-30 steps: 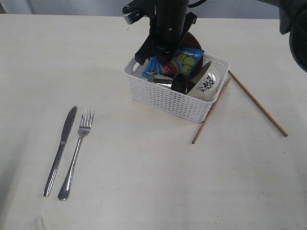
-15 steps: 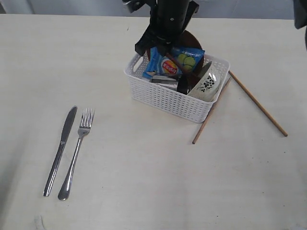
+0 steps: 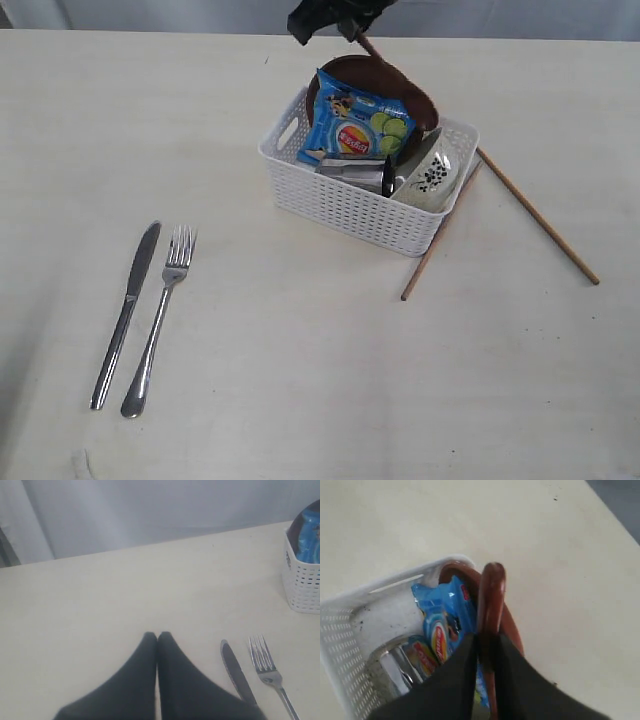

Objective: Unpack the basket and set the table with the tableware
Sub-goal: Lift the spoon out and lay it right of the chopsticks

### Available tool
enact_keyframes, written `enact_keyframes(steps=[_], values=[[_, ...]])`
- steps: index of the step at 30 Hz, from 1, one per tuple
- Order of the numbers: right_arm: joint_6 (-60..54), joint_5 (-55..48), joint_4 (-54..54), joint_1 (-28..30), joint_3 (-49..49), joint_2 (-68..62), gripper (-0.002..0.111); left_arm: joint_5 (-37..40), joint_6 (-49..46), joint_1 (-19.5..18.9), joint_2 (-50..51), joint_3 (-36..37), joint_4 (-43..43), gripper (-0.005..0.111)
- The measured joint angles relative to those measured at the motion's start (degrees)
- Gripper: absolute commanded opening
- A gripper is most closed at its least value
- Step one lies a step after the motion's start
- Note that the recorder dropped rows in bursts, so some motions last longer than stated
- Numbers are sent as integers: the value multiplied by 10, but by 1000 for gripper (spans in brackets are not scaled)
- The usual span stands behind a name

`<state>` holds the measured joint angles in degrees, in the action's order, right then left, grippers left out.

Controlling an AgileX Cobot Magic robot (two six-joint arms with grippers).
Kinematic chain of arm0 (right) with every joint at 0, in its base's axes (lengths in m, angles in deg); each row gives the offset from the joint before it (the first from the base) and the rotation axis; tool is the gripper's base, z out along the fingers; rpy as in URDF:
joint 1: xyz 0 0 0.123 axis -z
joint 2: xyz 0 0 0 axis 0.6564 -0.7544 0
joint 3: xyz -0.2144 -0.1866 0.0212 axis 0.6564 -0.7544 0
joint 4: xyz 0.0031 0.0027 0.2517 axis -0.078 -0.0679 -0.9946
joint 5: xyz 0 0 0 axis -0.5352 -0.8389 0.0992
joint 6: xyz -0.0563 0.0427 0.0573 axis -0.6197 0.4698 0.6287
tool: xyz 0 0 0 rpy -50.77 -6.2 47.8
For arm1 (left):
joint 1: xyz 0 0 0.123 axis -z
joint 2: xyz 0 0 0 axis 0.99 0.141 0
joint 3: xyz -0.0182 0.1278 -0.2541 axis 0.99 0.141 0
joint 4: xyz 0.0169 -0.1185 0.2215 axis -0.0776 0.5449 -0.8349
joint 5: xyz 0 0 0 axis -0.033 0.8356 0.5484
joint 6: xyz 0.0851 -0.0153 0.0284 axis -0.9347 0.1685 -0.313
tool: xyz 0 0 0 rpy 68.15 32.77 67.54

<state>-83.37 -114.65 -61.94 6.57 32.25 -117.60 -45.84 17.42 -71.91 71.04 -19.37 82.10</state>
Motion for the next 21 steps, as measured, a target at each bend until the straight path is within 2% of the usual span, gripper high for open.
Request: enact_keyframes(steps=[9,15,21], values=[[44,-71,89,16,0,35,-1,0,0,0,0,0,0,0],[87,-71,89,91,-55,44,-1,0,0,0,0,0,0,0],[104,-68,89,177,-183,45,-1,0,0,0,0,0,0,0]])
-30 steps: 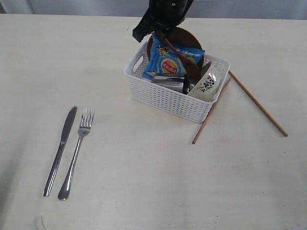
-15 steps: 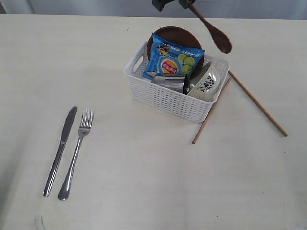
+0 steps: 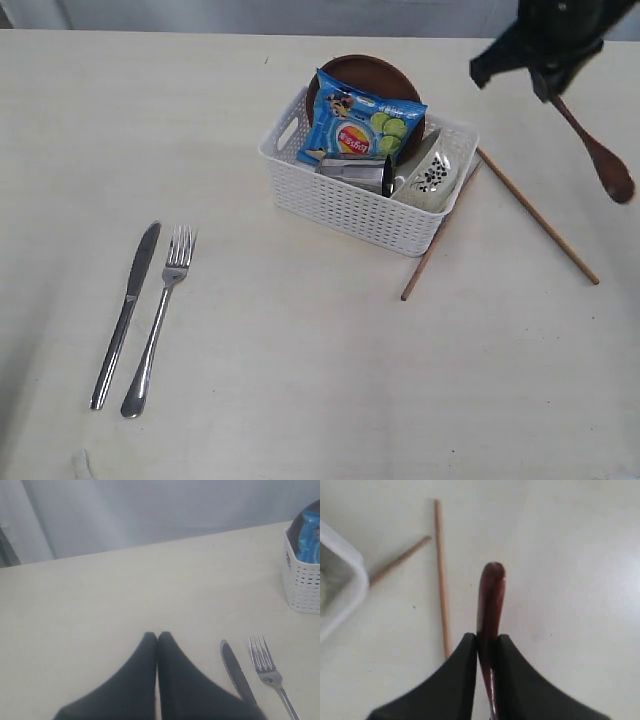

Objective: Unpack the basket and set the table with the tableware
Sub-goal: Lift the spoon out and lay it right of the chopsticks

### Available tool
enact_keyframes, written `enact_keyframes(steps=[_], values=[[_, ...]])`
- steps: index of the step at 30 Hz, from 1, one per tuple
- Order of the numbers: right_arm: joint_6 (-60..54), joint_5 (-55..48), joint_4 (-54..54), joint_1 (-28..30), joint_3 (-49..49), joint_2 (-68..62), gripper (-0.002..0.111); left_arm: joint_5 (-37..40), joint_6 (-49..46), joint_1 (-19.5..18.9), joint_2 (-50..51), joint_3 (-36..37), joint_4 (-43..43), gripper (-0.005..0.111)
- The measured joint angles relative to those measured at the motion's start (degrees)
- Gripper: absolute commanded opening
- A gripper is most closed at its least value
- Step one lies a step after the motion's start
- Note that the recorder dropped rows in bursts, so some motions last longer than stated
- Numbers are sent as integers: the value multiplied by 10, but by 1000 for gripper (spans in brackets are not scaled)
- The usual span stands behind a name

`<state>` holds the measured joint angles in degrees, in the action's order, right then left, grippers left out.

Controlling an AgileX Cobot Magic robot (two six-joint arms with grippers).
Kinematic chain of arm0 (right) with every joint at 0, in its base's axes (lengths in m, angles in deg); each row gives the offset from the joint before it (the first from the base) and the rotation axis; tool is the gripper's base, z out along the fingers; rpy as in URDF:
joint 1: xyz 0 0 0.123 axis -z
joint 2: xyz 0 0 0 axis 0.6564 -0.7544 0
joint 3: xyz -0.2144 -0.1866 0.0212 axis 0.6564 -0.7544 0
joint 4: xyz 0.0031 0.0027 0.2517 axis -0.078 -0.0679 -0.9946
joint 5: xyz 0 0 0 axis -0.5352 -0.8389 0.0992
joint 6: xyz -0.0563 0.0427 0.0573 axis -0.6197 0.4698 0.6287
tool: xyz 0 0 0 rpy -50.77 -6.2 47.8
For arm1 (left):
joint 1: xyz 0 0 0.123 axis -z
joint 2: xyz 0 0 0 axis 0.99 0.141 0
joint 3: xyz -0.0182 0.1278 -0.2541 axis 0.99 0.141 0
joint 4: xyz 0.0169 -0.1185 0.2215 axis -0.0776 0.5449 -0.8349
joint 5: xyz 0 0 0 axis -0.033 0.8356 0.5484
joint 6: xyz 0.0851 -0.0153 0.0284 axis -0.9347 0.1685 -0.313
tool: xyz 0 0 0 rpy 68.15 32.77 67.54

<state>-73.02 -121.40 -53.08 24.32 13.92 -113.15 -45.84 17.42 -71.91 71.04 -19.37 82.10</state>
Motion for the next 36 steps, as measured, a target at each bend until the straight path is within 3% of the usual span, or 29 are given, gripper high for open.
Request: enact_keyframes(steps=[7,18,25,36], values=[[11,120,0,64,-106,-12,-1,0,0,0,0,0,0,0],[-3,181,-17,70,-115,-82,0,0,0,0,0,0,0,0],[-3,189,-28,70,-115,-83,41,0,0,0,0,0,0,0],[7,180,-45,62,-106,-50,42,0,0,0,0,0,0,0]])
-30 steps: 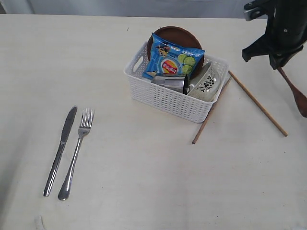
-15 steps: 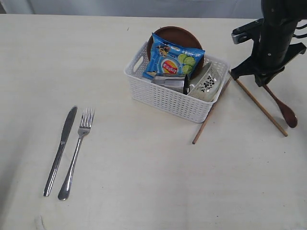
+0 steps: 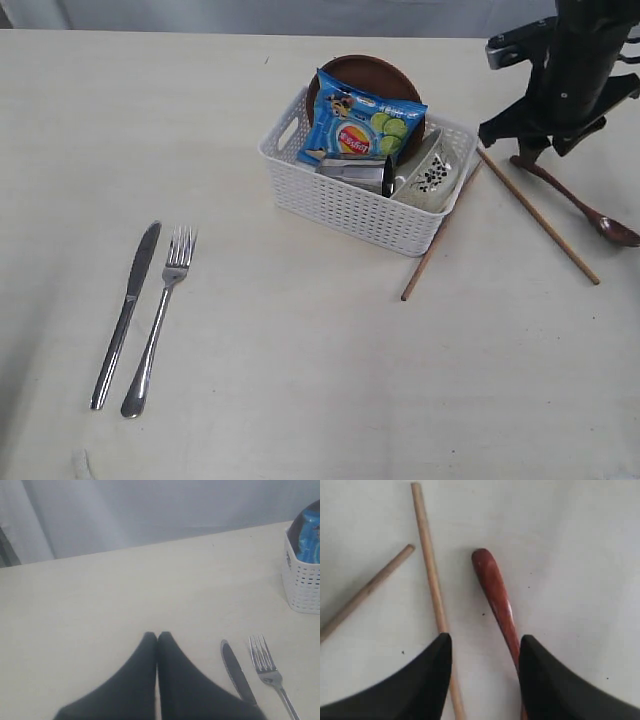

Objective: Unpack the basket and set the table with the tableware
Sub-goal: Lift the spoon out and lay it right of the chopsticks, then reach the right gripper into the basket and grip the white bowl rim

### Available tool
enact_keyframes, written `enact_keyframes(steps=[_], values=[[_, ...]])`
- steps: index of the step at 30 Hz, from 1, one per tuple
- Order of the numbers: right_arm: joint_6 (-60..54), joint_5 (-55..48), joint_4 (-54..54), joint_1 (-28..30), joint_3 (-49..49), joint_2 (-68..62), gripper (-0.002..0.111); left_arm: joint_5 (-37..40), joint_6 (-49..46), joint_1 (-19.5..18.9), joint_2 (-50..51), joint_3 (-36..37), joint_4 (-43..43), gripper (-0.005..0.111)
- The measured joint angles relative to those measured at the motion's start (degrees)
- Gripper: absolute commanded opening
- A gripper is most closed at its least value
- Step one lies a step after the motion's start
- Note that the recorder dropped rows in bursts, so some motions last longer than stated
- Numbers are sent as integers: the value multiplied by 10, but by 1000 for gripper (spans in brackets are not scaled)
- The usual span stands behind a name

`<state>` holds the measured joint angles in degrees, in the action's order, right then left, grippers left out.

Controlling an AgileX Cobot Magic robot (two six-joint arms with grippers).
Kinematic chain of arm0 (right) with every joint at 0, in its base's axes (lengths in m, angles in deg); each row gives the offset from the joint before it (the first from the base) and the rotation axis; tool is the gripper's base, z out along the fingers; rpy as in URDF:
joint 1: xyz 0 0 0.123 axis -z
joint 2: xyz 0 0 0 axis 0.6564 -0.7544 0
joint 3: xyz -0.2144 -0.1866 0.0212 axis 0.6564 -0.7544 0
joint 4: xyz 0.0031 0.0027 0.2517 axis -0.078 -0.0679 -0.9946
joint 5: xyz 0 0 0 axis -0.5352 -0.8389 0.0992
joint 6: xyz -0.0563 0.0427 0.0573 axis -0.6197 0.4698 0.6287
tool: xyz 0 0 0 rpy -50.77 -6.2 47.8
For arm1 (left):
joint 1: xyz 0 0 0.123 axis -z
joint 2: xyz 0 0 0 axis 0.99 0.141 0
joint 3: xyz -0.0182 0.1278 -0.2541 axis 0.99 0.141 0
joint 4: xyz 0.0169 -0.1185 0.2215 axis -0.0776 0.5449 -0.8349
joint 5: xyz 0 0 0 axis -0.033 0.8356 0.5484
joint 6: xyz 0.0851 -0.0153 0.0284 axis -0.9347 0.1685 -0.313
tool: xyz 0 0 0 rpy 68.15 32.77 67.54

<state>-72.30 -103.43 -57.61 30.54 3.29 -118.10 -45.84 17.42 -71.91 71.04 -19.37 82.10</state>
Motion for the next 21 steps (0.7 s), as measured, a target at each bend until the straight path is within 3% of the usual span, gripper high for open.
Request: enact_keyframes(steps=[12,14,21], values=[[3,-174,-209,-34,133,44,42,0,0,0,0,0,0,0],[6,-182,-214,-70,136,48,38,0,0,0,0,0,0,0],[-2,-186,-221,-215,119,96,0,0,0,0,0,0,0,0]])
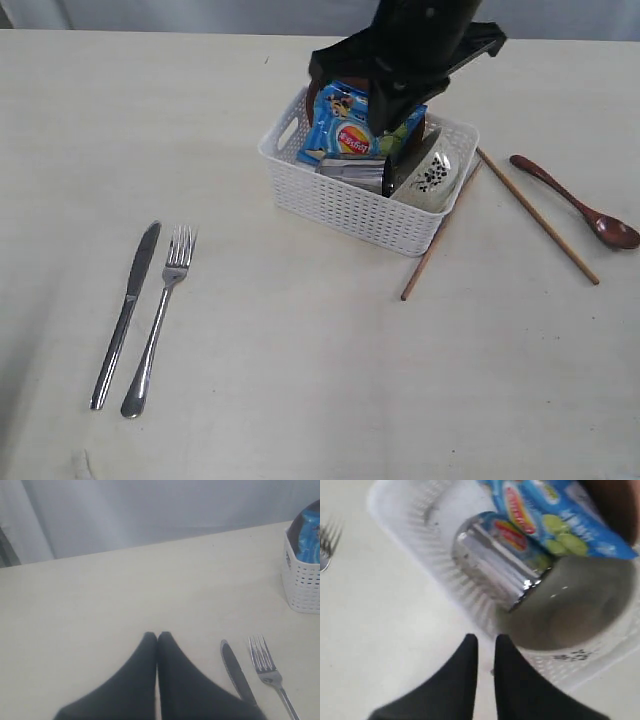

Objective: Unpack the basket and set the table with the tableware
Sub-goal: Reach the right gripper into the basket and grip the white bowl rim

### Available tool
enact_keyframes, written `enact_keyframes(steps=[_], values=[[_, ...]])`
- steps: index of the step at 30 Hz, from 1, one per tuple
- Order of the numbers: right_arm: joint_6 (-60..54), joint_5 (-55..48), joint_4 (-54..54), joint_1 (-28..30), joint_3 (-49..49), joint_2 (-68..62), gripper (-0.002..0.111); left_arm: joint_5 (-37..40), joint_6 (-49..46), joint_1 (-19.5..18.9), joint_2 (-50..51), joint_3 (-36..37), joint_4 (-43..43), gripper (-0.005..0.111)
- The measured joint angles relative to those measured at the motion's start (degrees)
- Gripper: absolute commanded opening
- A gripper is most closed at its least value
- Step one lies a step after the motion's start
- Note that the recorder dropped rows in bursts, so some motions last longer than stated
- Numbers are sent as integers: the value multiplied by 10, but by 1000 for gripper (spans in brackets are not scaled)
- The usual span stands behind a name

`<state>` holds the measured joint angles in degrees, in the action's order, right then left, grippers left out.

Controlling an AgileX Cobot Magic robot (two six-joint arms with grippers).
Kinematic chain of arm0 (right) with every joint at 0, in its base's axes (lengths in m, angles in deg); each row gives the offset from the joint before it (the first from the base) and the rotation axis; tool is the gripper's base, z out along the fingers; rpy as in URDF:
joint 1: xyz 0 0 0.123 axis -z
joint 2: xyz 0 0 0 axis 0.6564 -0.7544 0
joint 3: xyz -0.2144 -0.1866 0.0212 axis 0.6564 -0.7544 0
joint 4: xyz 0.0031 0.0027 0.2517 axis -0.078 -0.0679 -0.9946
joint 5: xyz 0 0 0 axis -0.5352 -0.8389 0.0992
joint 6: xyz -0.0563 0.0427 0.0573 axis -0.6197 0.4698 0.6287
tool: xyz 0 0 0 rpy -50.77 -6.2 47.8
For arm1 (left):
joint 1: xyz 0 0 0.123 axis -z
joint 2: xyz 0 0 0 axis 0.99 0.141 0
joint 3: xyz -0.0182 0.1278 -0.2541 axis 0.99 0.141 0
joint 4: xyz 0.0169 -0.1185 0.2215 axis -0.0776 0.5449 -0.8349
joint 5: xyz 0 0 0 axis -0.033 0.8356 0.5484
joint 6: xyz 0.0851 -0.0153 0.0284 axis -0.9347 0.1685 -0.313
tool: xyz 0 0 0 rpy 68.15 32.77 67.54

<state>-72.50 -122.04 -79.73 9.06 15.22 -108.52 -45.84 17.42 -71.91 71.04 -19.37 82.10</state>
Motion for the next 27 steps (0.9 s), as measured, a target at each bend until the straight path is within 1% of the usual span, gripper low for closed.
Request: enact_keyframes(steps=[2,4,6,8,10,15,21,27], values=[[-14,0,-1,-56,-30,13,0,0,0,0,0,0,0,0],[-22,0,-5,-89,-65,13,0,0,0,0,0,0,0,0],[-22,15,-5,-104,-106,6,0,0,0,0,0,0,0,0],[-22,40,14,-105,-134,-4,0,0,0,0,0,0,0,0],[-12,51,56,-100,-145,-12,0,0,0,0,0,0,0,0],[7,57,135,-73,-149,-34,0,0,0,0,0,0,0,0],[14,61,182,-49,-149,-53,0,0,0,0,0,0,0,0],[94,74,306,-44,-149,-54,0,0,0,0,0,0,0,0]])
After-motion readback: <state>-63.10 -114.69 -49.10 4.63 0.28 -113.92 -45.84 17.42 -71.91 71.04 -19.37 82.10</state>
